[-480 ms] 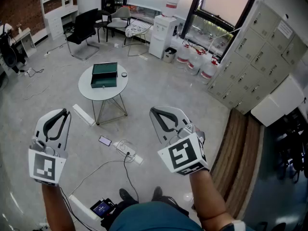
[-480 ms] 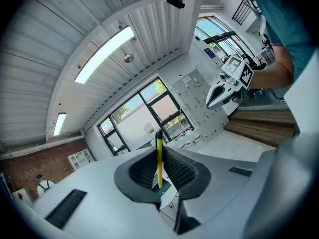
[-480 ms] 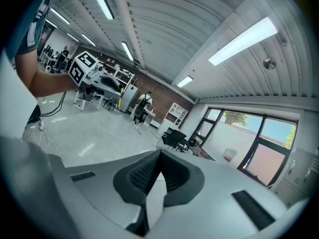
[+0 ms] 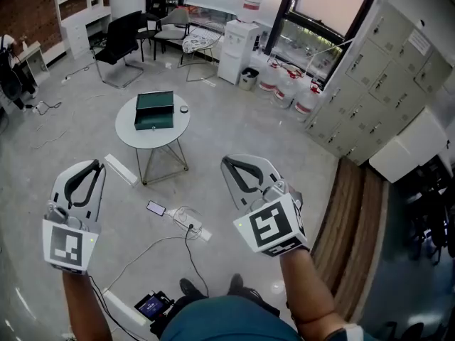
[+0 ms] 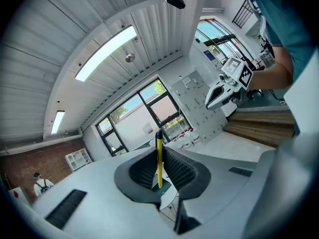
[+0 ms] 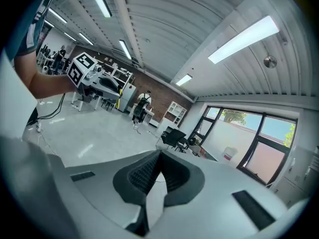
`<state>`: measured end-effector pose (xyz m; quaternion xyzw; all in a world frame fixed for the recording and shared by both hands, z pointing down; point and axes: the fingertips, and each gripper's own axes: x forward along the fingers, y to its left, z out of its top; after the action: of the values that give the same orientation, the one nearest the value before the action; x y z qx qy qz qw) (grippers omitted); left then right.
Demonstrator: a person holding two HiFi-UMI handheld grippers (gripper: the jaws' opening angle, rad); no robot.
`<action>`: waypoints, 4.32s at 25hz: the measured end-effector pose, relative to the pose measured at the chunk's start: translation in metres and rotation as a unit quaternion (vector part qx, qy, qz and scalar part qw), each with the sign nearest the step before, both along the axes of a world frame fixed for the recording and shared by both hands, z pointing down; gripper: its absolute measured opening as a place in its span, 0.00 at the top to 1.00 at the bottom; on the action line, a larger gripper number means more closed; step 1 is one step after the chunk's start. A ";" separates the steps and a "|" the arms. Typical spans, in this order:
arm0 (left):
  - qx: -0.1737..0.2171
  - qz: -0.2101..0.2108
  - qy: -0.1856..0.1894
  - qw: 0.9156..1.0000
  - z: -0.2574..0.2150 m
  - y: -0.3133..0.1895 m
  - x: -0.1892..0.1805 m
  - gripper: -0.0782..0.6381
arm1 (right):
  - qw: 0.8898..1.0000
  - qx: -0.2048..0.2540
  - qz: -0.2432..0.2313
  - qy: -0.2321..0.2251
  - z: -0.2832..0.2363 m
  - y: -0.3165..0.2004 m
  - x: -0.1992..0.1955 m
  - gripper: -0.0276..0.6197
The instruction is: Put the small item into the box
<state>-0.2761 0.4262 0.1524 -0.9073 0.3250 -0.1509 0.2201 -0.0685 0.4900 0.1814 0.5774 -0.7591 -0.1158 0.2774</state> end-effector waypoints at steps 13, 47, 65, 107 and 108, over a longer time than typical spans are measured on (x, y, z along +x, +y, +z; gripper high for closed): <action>0.003 0.012 0.010 1.000 -0.005 -0.039 -0.040 0.82 | 1.000 0.014 -0.008 -0.013 -0.013 -0.054 -0.048 0.90; -0.001 -0.126 -0.065 0.990 0.018 -0.235 0.202 0.82 | 0.983 0.007 -0.159 -0.089 0.022 -0.330 0.184 0.90; -0.001 0.024 -0.045 0.999 0.010 -0.358 0.287 0.82 | 0.997 -0.007 -0.019 -0.080 0.022 -0.383 0.258 0.90; 0.014 -0.042 0.013 0.999 -0.006 -0.660 0.017 0.82 | 0.997 -0.012 -0.063 -0.035 0.003 -0.699 0.018 0.90; 0.016 -0.053 0.009 0.998 -0.004 -0.671 0.018 0.82 | 0.996 -0.014 -0.077 -0.036 0.006 -0.715 0.018 0.90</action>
<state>-0.2583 -0.2450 0.1480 -0.8865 0.3770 -0.1489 0.2231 -0.0507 -0.2245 0.1875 0.5173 -0.8123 -0.1050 0.2480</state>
